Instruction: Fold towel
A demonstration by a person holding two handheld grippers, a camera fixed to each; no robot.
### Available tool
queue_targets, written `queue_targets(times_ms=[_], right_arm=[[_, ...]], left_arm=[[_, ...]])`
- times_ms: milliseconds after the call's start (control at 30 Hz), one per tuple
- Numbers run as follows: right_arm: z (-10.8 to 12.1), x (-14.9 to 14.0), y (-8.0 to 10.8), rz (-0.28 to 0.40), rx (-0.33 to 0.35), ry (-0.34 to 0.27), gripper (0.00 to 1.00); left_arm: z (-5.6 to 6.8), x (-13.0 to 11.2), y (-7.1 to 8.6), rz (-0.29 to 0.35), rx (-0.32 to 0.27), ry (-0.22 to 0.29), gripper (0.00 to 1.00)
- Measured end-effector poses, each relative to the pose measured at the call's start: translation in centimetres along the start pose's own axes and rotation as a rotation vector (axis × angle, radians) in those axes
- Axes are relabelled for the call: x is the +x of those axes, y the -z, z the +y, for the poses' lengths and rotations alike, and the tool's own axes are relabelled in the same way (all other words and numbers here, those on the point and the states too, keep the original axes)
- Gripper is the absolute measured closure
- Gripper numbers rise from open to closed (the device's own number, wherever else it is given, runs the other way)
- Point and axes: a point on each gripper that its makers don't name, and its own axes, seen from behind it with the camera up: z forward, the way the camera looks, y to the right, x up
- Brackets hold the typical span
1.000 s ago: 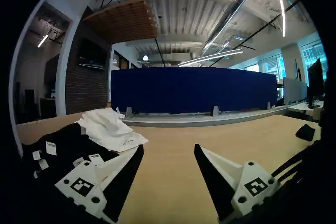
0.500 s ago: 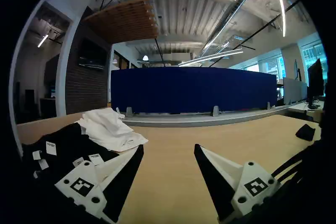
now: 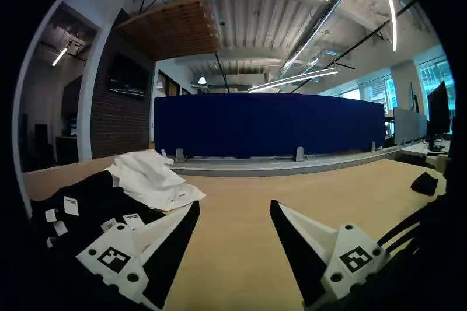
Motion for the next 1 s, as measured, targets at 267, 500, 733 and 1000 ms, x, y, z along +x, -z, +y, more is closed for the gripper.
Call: queue_targets(times_ms=[267,500,733,1000], right_arm=[[-0.15,-0.22,-0.05,-0.002,0.001,0.021,0.0],[-0.11,-0.25,0.01,-0.002,0.001,0.019,0.0],[-0.07,-0.29,-0.05,-0.002,0.001,0.021,0.0],[-0.12,-0.34,-0.15,-0.002,0.001,0.02,0.0]], left_arm=[[0.04,0.04,-0.05,0.0,0.0,0.0,0.11],[0.02,0.04,-0.06,0.0,0.0,0.0,0.11],[0.04,0.05,-0.03,0.0,0.0,0.0,0.11],[0.06,0.03,-0.05,0.0,0.0,0.0,0.11]])
